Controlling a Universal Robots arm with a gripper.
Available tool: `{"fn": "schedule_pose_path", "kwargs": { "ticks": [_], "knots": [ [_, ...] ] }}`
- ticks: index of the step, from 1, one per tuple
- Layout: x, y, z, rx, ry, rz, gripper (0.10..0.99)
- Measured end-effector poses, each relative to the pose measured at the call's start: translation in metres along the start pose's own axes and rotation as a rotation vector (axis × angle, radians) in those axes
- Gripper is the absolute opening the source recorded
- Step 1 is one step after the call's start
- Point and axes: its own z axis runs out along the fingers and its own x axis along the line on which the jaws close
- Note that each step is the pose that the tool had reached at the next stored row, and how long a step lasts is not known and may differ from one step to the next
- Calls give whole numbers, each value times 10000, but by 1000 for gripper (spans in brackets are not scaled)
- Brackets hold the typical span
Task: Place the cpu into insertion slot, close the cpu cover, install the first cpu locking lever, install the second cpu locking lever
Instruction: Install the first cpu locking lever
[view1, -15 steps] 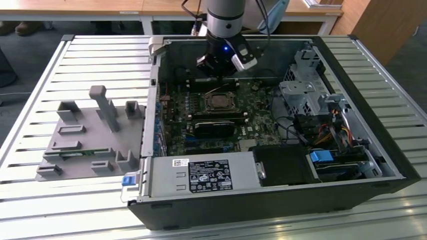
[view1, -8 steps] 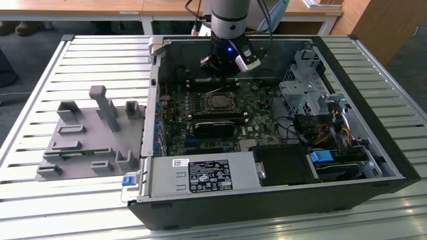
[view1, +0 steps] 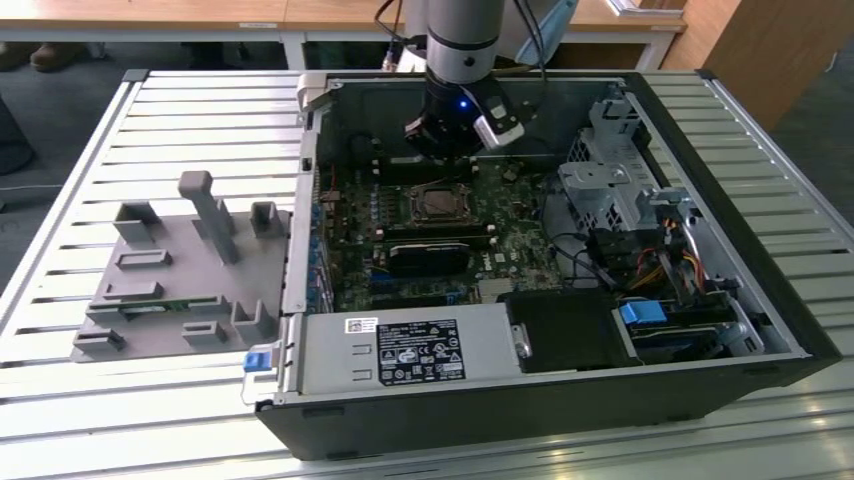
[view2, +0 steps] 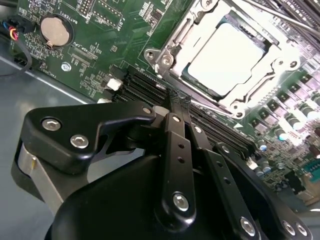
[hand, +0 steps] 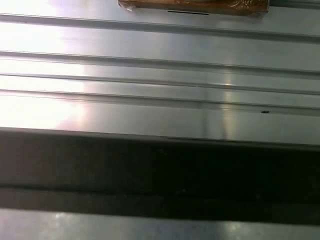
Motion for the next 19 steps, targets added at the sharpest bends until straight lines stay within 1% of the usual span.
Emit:
{"fn": "schedule_pose_path", "kwargs": {
  "ticks": [5,7,10,16,19],
  "knots": [
    [-14,-4,37,2,0,3,106],
    [-15,-5,49,20,1,5,106],
    [-18,-5,66,85,3,1,106],
    [-19,-4,93,261,14,1,106],
    [-20,-3,102,305,16,-1,106]
  ]
}}
